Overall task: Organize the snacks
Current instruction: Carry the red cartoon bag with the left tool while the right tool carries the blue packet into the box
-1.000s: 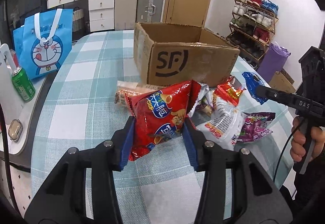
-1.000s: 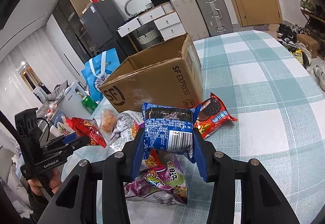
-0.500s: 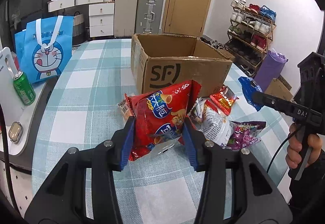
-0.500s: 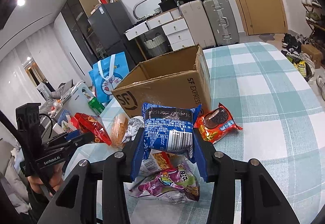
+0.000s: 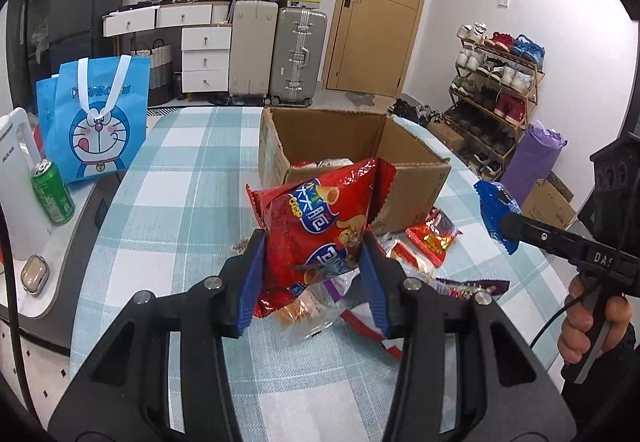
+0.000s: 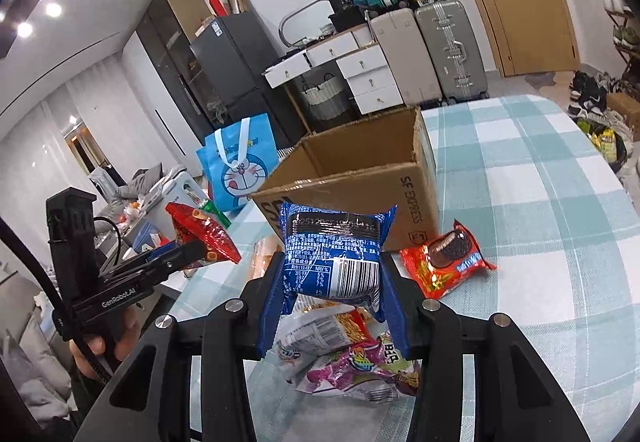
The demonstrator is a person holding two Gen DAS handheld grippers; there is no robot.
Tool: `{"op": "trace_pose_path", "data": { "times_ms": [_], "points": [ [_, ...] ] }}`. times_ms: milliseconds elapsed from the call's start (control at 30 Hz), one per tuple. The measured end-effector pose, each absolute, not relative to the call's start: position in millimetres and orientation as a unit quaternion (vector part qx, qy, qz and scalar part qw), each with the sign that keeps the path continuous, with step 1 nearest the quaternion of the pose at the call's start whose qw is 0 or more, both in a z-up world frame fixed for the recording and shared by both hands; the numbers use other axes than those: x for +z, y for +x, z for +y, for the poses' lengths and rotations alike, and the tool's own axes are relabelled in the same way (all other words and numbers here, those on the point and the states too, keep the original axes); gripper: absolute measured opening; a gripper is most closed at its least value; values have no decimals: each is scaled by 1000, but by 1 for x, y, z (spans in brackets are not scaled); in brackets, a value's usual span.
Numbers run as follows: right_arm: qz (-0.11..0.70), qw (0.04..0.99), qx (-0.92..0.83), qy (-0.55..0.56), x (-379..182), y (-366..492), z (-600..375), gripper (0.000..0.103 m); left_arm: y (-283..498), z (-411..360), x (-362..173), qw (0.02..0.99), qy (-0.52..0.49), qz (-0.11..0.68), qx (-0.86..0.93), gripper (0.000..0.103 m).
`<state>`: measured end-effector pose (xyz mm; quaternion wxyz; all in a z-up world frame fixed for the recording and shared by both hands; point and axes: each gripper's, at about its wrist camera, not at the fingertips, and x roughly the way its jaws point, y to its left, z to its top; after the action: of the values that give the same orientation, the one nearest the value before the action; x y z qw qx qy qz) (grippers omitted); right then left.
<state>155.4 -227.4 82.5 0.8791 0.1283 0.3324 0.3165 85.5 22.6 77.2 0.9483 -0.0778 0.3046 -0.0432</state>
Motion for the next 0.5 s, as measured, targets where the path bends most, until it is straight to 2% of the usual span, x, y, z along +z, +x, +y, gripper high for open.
{"op": "trace_pose_path", "data": {
  "times_ms": [500],
  "points": [
    [316, 884, 318, 130, 107, 183, -216, 45, 126, 15, 109, 953, -87, 290, -31, 42]
  ]
}}
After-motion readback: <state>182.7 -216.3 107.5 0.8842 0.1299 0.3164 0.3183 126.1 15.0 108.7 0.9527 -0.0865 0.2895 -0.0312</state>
